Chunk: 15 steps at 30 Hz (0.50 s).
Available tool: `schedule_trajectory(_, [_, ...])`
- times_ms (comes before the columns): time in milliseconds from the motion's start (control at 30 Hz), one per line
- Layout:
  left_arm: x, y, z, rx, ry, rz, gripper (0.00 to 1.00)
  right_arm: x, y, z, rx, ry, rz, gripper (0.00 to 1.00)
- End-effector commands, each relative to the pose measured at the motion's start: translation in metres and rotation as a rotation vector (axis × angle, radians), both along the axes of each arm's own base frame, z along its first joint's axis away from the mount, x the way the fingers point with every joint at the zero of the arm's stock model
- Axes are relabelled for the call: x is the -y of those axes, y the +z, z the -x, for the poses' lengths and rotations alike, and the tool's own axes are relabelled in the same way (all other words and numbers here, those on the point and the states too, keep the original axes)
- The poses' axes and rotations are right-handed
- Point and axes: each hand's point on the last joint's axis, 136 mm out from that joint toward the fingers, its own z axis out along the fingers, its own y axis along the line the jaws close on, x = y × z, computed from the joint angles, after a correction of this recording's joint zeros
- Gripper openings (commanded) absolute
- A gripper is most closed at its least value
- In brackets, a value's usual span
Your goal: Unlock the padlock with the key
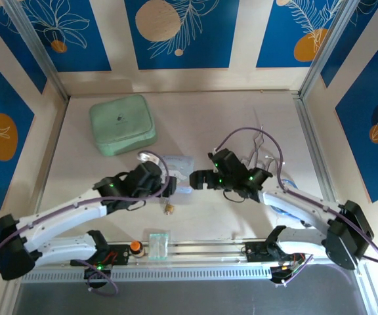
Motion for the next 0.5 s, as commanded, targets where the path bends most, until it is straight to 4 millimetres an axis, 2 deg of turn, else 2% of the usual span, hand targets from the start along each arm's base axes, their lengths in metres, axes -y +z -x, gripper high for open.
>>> schedule_trajectory(0, [-0.004, -0.013, 0.005, -0.063, -0.023, 0.054, 1.0, -0.005, -0.018, 0.019, -0.039, -0.006, 0.077, 0.99])
schedule_trajectory(100, [-0.007, -0.022, 0.005, -0.092, -0.007, 0.093, 1.0, -0.026, -0.026, 0.029, -0.026, 0.025, 0.122, 0.98])
schedule_trajectory(300, [-0.022, -0.035, 0.006, -0.109, 0.04, 0.061, 1.0, -0.079, -0.049, 0.035, -0.064, 0.105, 0.169, 0.86])
schedule_trajectory(467, [-0.034, -0.04, 0.008, -0.107, 0.074, 0.037, 1.0, -0.107, -0.07, 0.036, -0.081, 0.153, 0.206, 0.77])
